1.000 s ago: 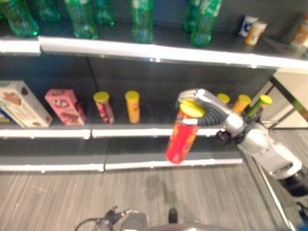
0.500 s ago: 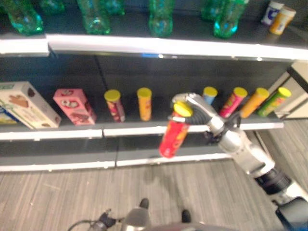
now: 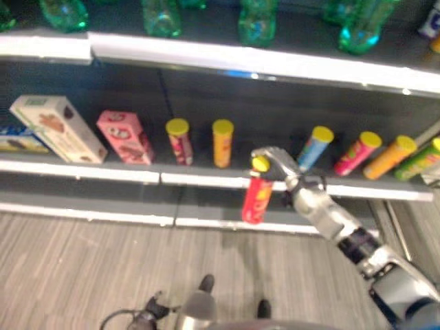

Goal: Put the goods on the table back onto the shelves and tidy them up.

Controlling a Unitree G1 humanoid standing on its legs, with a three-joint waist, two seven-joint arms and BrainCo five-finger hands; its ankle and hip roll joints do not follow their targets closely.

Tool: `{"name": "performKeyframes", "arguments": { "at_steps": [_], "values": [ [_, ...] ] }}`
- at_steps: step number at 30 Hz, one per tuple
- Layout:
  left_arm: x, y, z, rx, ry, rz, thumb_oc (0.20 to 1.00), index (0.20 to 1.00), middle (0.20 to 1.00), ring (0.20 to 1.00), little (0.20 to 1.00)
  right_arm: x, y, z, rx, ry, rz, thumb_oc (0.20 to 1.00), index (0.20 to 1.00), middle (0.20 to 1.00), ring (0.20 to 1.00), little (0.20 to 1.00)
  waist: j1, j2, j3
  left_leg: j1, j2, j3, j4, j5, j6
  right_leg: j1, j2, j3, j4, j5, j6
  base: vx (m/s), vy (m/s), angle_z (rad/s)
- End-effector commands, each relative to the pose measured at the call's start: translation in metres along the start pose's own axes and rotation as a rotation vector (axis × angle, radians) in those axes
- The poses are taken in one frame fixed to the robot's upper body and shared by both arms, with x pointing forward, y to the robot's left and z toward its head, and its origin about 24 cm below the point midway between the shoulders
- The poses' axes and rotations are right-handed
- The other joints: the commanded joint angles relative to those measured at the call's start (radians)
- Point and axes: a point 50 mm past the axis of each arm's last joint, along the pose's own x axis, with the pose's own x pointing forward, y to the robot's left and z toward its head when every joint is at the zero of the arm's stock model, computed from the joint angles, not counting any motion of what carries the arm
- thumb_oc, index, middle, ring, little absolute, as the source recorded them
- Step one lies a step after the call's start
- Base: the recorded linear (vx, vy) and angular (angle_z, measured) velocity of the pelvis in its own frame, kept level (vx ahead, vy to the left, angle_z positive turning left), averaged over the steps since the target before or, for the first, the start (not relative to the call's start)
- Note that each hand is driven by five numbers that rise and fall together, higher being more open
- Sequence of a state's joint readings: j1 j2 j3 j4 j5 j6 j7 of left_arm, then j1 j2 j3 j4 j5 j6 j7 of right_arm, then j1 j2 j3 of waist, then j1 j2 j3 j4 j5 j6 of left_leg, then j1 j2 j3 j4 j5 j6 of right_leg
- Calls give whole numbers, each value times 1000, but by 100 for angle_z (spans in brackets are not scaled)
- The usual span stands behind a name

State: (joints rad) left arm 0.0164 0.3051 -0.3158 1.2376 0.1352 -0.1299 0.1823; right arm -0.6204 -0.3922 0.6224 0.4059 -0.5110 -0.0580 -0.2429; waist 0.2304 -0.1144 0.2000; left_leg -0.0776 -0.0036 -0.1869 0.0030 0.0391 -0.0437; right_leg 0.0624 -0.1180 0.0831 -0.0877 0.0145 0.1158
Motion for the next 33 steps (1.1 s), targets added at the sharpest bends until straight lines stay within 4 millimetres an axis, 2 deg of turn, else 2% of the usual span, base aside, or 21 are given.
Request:
{"name": "performKeyframes", "arguments": {
  "at_steps": [1, 7, 14, 22, 27, 33],
  "values": [
    [2, -8, 12, 29, -34, -13, 1000, 1000, 1000, 1000, 1000, 31, -41, 22, -72, -82, -202, 200, 200, 200, 200, 200, 39, 3, -13, -102, 7, -86, -54, 8, 24, -18, -51, 11, 23, -35, 9, -10, 7, 23],
    [5, -6, 27, 77, -92, 0, 1000, 1000, 1000, 1000, 1000, 44, -49, 10, -143, -11, -244, 200, 200, 200, 200, 200, 63, 10, -1, -126, -7, -113, -53, 14, 23, -28, -56, -17, 23, -36, 12, -9, 11, 20],
    [7, -5, 43, 109, -155, 9, 1000, 1000, 1000, 1000, 1000, 55, -77, -13, -267, 99, -332, 200, 200, 200, 200, 200, 92, 14, 12, -157, -22, -139, -48, 18, 19, -40, -60, -47, 16, -31, 17, -7, -4, 13],
    [9, -1, 68, 137, -243, 52, 1000, 1000, 1000, 1000, 1000, 49, -111, -38, -491, 189, -481, 200, 200, 200, 200, 200, 118, 39, 38, -215, -45, -178, -25, 22, 12, -69, -69, -87, 16, -35, 20, -14, -10, 14],
    [9, -1, 81, 157, -291, 69, 1000, 1000, 1000, 1000, 1000, 44, -120, -46, -543, 227, -539, 200, 200, 200, 200, 200, 120, 51, 49, -245, -51, -188, -21, 27, 8, -89, -73, -102, 17, -34, 21, -10, -4, 9],
    [9, -1, 86, 163, -312, 78, 1000, 1000, 1000, 1000, 1000, 37, -133, -56, -605, 264, -578, 200, 200, 200, 200, 200, 118, 61, 57, -269, -57, -195, -16, 31, 6, -110, -77, -104, 20, -35, 21, -14, -3, 6]
  ]
}}
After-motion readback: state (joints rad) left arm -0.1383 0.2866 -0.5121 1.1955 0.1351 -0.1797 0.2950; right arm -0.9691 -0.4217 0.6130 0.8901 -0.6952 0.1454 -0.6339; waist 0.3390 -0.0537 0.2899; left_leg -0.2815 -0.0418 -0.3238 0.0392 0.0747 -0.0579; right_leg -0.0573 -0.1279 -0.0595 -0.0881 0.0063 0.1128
